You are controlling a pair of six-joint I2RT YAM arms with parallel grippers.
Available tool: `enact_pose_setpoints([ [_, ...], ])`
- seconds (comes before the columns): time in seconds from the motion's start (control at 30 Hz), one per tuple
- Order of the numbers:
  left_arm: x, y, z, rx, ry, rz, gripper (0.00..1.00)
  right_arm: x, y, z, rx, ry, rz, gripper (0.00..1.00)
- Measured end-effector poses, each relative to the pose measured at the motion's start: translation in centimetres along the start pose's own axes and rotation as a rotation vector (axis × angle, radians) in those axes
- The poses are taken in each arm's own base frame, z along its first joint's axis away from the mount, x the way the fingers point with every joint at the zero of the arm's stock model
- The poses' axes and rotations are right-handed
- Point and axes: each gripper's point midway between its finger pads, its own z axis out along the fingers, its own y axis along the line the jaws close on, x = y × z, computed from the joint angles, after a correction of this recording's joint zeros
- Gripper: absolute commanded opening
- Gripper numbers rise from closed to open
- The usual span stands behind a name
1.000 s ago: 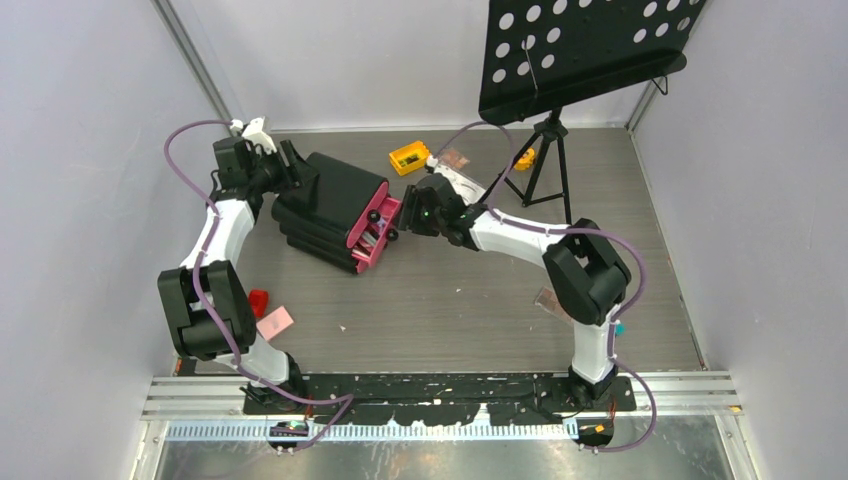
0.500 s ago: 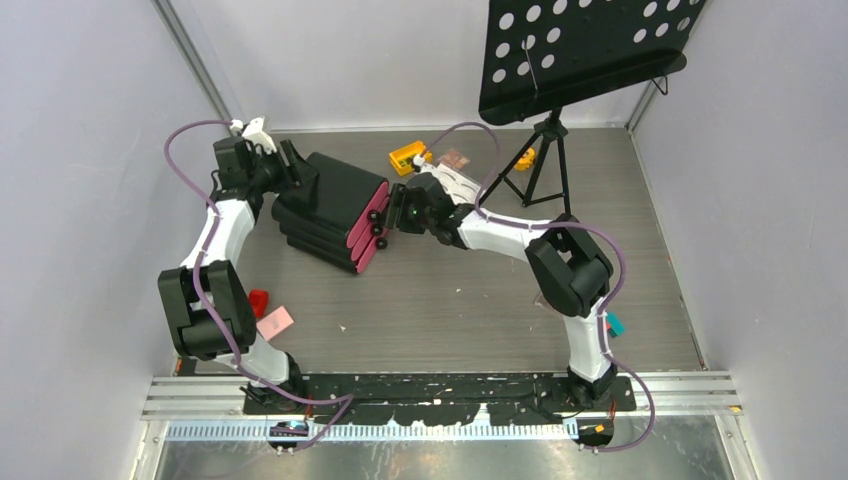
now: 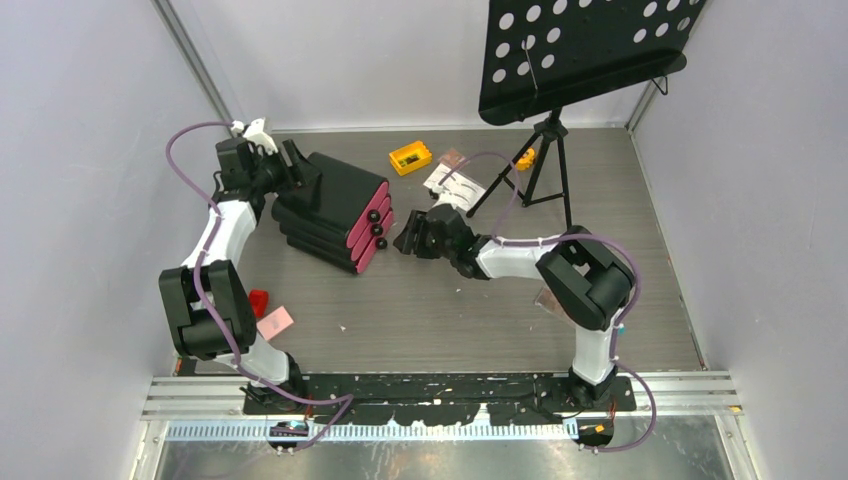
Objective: Organize the makeup
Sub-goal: Close the drawer in the storage box, then open the drawer in the storage box.
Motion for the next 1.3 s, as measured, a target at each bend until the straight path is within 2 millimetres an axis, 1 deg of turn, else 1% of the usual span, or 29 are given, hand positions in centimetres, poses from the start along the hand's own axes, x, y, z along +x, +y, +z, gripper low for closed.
enact_pose_setpoints([
  [0.07, 0.0, 0.0, 0.0, -0.002, -0.001, -0.006, 0.67, 0.6, 0.2, 0.1, -0.031, 0.012, 0.005, 0.56],
  [0.23, 0.0, 0.0, 0.0, -0.004, -0.002, -0.009, 0.67, 1.6, 2.3, 1.7, -0.19, 0.025, 0.021, 0.57],
  [0.37, 0.0, 0.0, 0.0, -0.004, -0.002, -0.009, 0.67, 2.9, 2.5, 2.6, -0.247, 0.051, 0.03, 0.57],
  [0.47, 0.0, 0.0, 0.0, -0.004, -0.003, -0.009, 0.67, 3.3, 2.3, 2.8, -0.249, 0.059, 0.031, 0.57],
  [0.63, 0.0, 0.0, 0.0, -0.004, -0.002, -0.011, 0.67, 3.2, 2.5, 3.0, -0.257, 0.053, 0.025, 0.56],
  [0.73, 0.0, 0.0, 0.0, -0.004, -0.002, -0.011, 0.67, 3.2, 2.9, 3.5, -0.281, 0.05, 0.008, 0.55],
  [1.0, 0.0, 0.0, 0.0, -0.004, -0.002, -0.011, 0.67, 3.3, 2.6, 5.0, -0.303, 0.062, -0.04, 0.51],
  [1.3, 0.0, 0.0, 0.0, -0.004, -0.003, -0.01, 0.66, 2.7, 2.8, 5.3, -0.319, 0.05, -0.113, 0.44],
])
